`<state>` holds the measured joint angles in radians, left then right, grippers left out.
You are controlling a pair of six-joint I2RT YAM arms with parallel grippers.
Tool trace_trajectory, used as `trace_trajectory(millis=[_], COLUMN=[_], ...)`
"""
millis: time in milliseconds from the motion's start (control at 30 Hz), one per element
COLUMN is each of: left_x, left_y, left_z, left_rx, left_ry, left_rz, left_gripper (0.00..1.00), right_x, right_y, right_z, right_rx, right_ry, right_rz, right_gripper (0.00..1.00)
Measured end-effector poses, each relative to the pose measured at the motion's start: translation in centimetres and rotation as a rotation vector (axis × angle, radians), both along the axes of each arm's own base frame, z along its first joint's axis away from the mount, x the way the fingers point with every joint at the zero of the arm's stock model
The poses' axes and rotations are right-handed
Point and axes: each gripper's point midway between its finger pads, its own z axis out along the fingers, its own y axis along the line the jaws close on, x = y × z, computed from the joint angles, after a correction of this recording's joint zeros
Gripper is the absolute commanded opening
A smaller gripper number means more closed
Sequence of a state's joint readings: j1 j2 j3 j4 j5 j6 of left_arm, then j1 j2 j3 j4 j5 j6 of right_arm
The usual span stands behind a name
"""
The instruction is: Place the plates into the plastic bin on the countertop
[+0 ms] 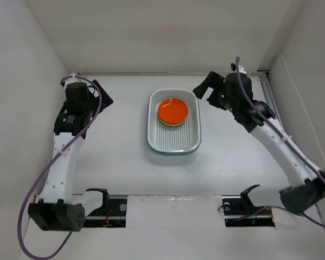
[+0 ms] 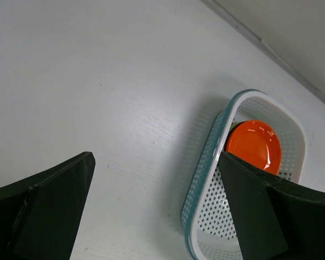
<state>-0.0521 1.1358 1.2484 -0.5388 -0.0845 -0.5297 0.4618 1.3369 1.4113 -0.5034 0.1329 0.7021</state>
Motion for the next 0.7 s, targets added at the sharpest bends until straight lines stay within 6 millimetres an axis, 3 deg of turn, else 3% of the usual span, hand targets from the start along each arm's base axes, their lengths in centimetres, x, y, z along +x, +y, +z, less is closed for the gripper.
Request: trace_trajectory(millis=[133, 200, 300, 467, 700], left_x=[-2.7, -4.4, -7.2, -10.9, -11.6], left_y=[1.1, 1.8, 2.7, 3.0, 3.2], left_z=[4.6, 6.8, 9.3, 10.2, 8.5], left_rx=[0.019, 0.029, 0.037, 0.037, 0.054], left_ry=[-0.134, -0.209, -0.307, -0.392, -0.349], left_rz=[0.048, 0.080, 0.119, 0.127, 0.127], left_gripper=[1.00, 1.00, 1.00, 1.00, 1.00], right_x=[-6.3, -9.1, -12.7, -17.4, -18.9], right_y=[-2.0, -4.3, -7.4, -10.9, -12.1], right_z=[5.0, 6.9, 8.4, 8.9, 7.0], right_rx=[0.007, 0.017, 0.035, 0.054, 0.020], right_ry=[-0.107, -0.151, -0.193, -0.230, -0.183], right_rz=[-0.011, -0.047, -0.092, -0.124, -0.133], right_gripper=[1.00, 1.00, 1.00, 1.00, 1.00])
